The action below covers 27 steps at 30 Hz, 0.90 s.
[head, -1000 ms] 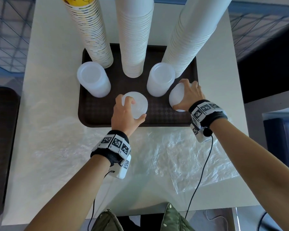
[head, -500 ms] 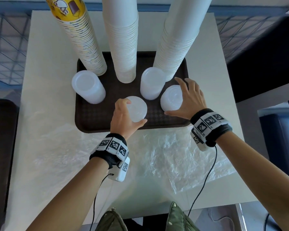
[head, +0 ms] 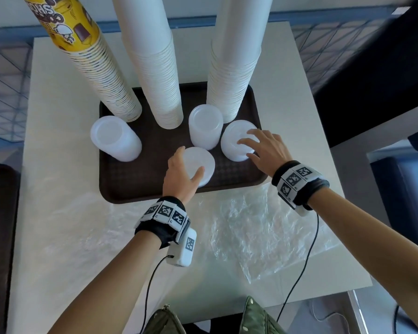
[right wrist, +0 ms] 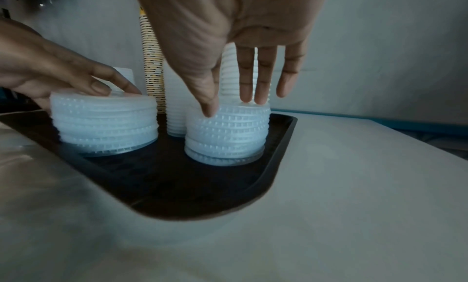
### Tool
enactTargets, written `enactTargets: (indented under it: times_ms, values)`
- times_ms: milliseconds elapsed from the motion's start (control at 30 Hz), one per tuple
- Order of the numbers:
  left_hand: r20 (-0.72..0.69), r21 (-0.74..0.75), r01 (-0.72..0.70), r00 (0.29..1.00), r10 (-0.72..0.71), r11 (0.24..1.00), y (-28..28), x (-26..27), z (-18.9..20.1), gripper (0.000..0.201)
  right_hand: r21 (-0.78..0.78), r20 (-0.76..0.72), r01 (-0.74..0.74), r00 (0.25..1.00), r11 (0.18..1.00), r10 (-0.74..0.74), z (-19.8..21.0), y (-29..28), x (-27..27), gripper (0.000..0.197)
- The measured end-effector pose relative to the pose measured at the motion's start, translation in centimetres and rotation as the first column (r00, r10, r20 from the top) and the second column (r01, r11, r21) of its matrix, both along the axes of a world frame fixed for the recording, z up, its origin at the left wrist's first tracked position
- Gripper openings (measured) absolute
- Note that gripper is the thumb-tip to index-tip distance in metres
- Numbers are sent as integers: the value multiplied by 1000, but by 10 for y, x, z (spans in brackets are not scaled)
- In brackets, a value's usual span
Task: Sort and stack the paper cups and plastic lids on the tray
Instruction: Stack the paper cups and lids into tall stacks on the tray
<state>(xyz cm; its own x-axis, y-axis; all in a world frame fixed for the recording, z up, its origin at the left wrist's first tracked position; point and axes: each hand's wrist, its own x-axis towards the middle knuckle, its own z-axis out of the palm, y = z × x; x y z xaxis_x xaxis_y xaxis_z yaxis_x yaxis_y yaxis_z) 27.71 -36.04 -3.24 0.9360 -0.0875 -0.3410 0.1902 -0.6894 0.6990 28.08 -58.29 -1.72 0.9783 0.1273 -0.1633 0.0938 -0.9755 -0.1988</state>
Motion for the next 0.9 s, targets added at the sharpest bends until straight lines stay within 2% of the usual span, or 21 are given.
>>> enactTargets:
  times_ms: [133, 233, 367, 567, 733, 900]
  values:
    - [-18, -34, 24, 1000, -25, 999, -22, -1, -2, 71, -1, -74, -32, 997, 1000, 31, 4, -11, 16, 41]
    - [-50, -59, 19, 999, -22, 998, -38, -4, -2, 69, 67, -120, -22, 992, 998, 30, 5, -17, 20, 41]
    - [-77, -66, -3, 997, -2, 998, -56, -10, -1, 69, 184, -87, 5, 996, 983, 11, 3, -23, 21, 39]
    - [-92, -61, -7, 996, 2, 998, -68, -12, 0, 71, 234, -103, 14, 995, 972, 10, 4, -28, 25, 27]
    - [-82, -76, -23, 997, 17, 997, -70, -12, -1, 70, 305, -115, 66, 993, 950, -32, 1, -30, 32, 32]
    - [-81, -145, -29, 997, 17, 989, -60, -10, -5, 73, 275, -111, 82, 992, 958, -53, 1, -27, 41, 34]
